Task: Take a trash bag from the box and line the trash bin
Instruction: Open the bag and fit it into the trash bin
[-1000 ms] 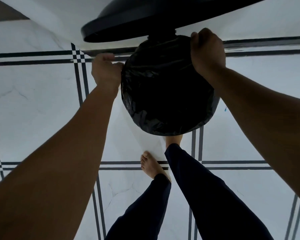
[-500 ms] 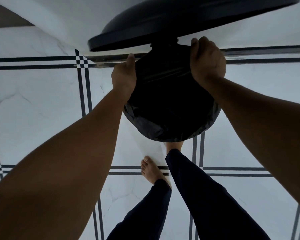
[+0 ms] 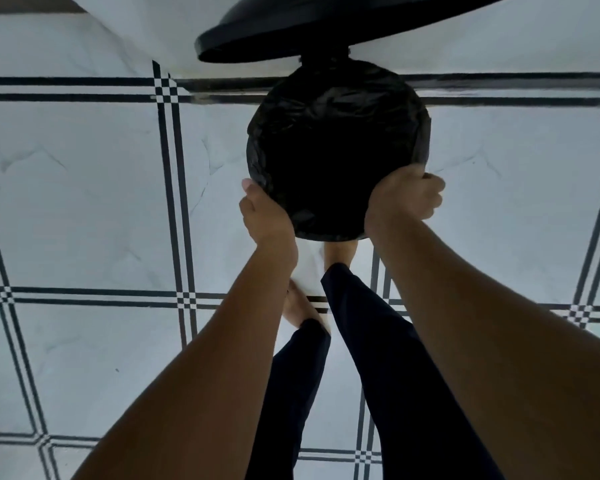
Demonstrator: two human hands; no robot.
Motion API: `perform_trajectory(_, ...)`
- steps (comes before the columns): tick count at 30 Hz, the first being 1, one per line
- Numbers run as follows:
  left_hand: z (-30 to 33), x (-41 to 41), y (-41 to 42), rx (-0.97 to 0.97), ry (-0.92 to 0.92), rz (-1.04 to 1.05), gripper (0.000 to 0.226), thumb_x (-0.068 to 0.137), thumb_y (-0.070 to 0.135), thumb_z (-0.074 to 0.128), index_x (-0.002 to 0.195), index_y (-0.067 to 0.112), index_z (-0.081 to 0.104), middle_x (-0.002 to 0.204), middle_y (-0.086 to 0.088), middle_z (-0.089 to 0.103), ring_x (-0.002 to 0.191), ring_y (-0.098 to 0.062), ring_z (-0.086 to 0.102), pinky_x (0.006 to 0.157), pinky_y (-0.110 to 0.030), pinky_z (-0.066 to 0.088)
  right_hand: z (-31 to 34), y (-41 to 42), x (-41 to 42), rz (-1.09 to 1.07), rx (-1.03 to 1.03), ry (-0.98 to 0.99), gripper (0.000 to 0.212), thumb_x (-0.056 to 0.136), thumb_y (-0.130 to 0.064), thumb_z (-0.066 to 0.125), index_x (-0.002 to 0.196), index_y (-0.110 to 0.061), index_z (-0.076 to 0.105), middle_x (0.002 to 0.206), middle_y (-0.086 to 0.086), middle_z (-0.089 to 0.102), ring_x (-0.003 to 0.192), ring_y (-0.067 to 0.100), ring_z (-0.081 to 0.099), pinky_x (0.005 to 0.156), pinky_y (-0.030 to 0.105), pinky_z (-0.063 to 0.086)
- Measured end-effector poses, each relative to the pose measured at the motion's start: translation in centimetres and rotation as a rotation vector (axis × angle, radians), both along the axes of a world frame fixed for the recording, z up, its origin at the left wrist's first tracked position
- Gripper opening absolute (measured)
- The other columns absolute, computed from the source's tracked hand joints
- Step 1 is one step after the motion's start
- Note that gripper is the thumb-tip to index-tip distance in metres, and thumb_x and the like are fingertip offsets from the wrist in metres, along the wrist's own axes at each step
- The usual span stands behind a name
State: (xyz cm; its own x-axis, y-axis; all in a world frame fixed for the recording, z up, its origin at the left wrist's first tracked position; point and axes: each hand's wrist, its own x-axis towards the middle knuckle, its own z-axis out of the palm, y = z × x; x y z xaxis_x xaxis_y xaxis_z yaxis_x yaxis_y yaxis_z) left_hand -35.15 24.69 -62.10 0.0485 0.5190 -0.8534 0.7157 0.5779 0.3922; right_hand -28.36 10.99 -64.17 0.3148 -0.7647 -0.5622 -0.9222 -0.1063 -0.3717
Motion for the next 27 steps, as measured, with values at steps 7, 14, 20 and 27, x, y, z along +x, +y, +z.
perform_trajectory(7, -1.7, 0.2, 0.8, -0.285, -0.118, 0.206, 0.073, 0.099, 0.07, 0.023, 0.153, 0.025, 0.045, 0.15, -0.003, 0.054, 0.137, -0.026, 0.052, 0.119, -0.041, 0.037, -1.5, -0.5, 0.2, 0.153, 0.2, -0.036, 0.087, 0.074, -0.049, 0.009, 0.142, -0.006, 0.042, 0.143, 0.021, 0.047, 0.126, 0.042, 0.05, 0.104, 0.056, 0.045)
perform_trajectory(14, -0.4, -1.0, 0.4, 0.348, 0.055, -0.304, 0.055, 0.099, 0.058, 0.033, 0.13, 0.022, 0.062, 0.126, 0.0, 0.066, 0.12, -0.026, 0.059, 0.106, -0.05, 0.046, 2.7, 1.1, -0.9, 0.419, -0.154, -0.245, 0.041, 0.095, -0.024, 0.048, 0.133, -0.011, 0.056, 0.13, 0.007, 0.059, 0.123, 0.03, 0.052, 0.1, 0.045, 0.041)
perform_trajectory(20, 5.0, 0.5, -1.0, 0.613, -0.289, -0.754, 0.045, 0.1, 0.048, 0.039, 0.123, 0.019, 0.064, 0.114, -0.002, 0.07, 0.11, -0.027, 0.061, 0.097, -0.05, 0.05, 8.4, 3.3, -2.1, 1.019, -0.086, -0.49, 0.045, 0.099, -0.026, 0.046, 0.14, -0.008, 0.054, 0.139, 0.01, 0.058, 0.132, 0.027, 0.049, 0.107, 0.033, 0.036)
perform_trajectory(27, 15.1, 4.0, 0.7, 0.851, -0.59, -0.811, 0.026, 0.101, 0.03, 0.046, 0.102, 0.014, 0.067, 0.098, 0.007, 0.066, 0.098, -0.019, 0.059, 0.091, -0.041, 0.049, 18.0, 3.3, 0.9, 1.261, -0.209, -0.809, 0.035, 0.102, -0.023, 0.045, 0.129, -0.01, 0.063, 0.131, 0.007, 0.064, 0.126, 0.025, 0.055, 0.105, 0.04, 0.045)
